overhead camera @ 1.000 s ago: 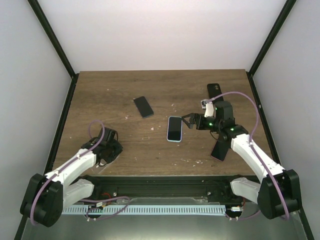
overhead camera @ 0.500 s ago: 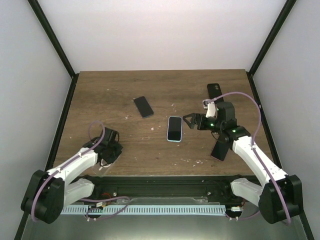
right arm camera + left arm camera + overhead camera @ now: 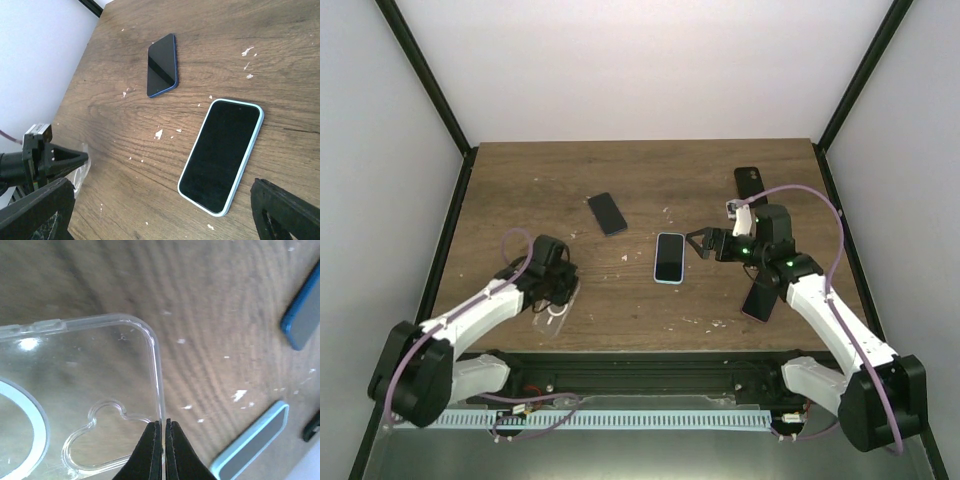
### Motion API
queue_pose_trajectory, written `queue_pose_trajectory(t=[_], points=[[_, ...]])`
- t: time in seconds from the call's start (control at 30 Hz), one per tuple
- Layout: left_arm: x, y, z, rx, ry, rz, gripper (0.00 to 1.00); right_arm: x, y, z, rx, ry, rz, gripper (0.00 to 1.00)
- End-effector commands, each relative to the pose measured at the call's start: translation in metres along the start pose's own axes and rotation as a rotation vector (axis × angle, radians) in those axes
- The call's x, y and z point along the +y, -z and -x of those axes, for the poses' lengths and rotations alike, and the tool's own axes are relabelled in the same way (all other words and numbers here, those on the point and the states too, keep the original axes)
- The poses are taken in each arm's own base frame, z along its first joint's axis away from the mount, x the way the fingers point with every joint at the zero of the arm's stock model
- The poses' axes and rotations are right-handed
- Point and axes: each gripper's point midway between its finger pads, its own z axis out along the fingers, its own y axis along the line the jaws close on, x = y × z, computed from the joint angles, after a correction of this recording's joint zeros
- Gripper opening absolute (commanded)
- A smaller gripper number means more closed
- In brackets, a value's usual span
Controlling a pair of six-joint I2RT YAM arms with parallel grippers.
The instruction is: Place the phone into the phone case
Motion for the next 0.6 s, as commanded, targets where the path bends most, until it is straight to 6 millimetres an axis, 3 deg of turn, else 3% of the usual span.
queue_pose_trajectory(t=[0.0, 0.27, 0.4, 0.57], points=[[-0.055, -0.012, -0.011, 0.031, 0.114, -0.103, 0.00, 0.002, 0.006, -0.002, 0.002, -0.019, 0.005, 0.97], [-0.094, -0.051, -0.045, 0.077, 0.256, -0.111, 0.00, -0.017, 0.008, -0.012, -0.031, -0.125, -0.075, 0.88], [-0.106, -0.066, -0.052, 0.094, 0.283, -0.127, 0.00, -0.026, 0.009, -0.019, -0.010, -0.149, -0.121, 0.92], [-0.119, -0.061, -0.052, 0.093, 0.197, -0.149, 0.38, -0.043, 0.015, -0.020, -0.004, -0.211, -0.243, 0.94]])
